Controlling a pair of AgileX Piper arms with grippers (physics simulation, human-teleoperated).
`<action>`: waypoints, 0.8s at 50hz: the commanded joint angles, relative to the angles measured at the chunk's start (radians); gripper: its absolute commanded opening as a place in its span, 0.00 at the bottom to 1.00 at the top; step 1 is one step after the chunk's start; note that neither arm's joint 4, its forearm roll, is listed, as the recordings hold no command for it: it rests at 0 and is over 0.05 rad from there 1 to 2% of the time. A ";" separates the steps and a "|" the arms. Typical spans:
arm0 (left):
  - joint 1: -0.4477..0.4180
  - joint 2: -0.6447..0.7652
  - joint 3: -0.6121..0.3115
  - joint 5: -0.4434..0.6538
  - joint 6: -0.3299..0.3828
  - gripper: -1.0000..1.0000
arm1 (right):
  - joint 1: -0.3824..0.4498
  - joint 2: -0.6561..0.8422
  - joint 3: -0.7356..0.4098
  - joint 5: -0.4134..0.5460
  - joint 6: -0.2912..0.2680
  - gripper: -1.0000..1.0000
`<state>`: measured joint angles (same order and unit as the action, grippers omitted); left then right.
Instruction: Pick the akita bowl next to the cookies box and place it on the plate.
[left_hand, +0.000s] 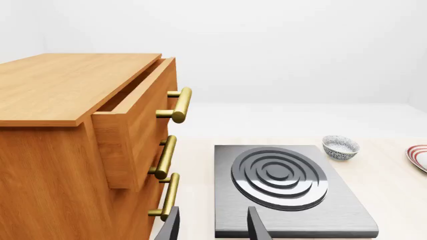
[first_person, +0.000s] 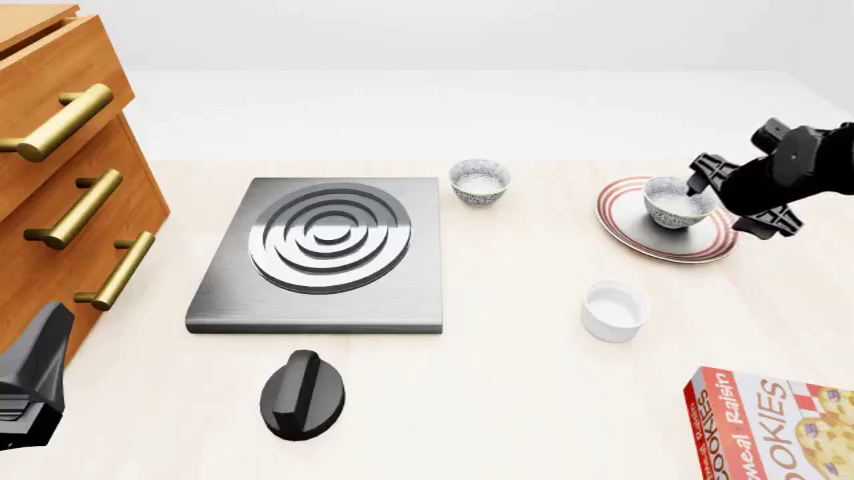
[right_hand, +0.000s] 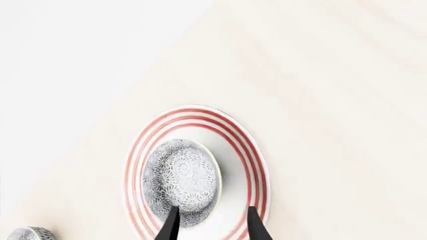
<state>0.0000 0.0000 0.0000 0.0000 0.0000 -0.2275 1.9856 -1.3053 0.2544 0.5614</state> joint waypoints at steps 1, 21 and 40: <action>0.000 0.000 0.000 0.000 0.000 1.00 | 0.009 -0.106 0.095 -0.010 -0.022 1.00; 0.000 0.000 0.000 0.000 0.000 1.00 | 0.055 -0.367 0.257 0.021 -0.102 1.00; 0.000 0.000 0.000 0.000 0.000 1.00 | 0.105 -0.670 0.451 -0.009 -0.111 1.00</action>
<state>0.0000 0.0000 0.0000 0.0000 0.0000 -0.1478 1.4628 -0.9505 0.2623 0.4468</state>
